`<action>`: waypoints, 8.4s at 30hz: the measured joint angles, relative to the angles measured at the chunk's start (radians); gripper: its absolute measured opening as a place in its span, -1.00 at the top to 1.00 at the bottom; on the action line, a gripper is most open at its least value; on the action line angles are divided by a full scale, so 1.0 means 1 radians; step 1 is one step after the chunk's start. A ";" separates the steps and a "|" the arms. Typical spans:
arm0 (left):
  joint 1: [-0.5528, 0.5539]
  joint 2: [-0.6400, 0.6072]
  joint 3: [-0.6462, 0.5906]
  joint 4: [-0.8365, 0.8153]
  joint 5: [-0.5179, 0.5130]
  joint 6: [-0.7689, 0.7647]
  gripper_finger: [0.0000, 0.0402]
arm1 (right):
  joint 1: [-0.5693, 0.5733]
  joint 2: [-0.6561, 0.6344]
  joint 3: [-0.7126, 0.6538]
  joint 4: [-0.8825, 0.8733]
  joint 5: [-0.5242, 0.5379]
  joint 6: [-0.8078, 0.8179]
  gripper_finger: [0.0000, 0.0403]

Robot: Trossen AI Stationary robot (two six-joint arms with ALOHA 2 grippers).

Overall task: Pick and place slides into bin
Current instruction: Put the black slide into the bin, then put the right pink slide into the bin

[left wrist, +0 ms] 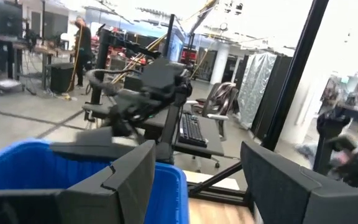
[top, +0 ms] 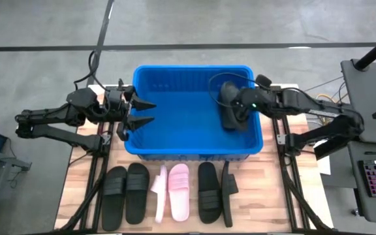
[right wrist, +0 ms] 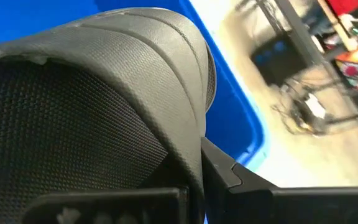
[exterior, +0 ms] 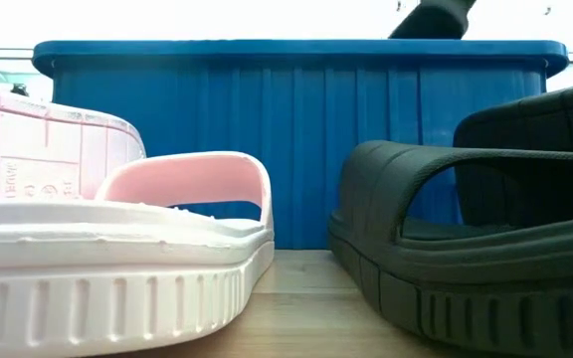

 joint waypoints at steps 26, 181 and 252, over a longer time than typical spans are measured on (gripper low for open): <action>0.000 -0.016 0.000 0.008 -0.101 -0.040 -0.11 | -0.289 0.495 -0.013 0.122 0.011 -0.273 0.96; -0.407 0.808 0.594 -0.775 0.062 -0.433 -0.10 | 0.241 -0.426 -0.315 0.801 -0.520 0.170 -0.16; -0.504 1.211 0.726 -0.953 -0.229 -0.281 0.99 | 0.241 -0.428 -0.317 0.748 -0.520 0.151 -0.16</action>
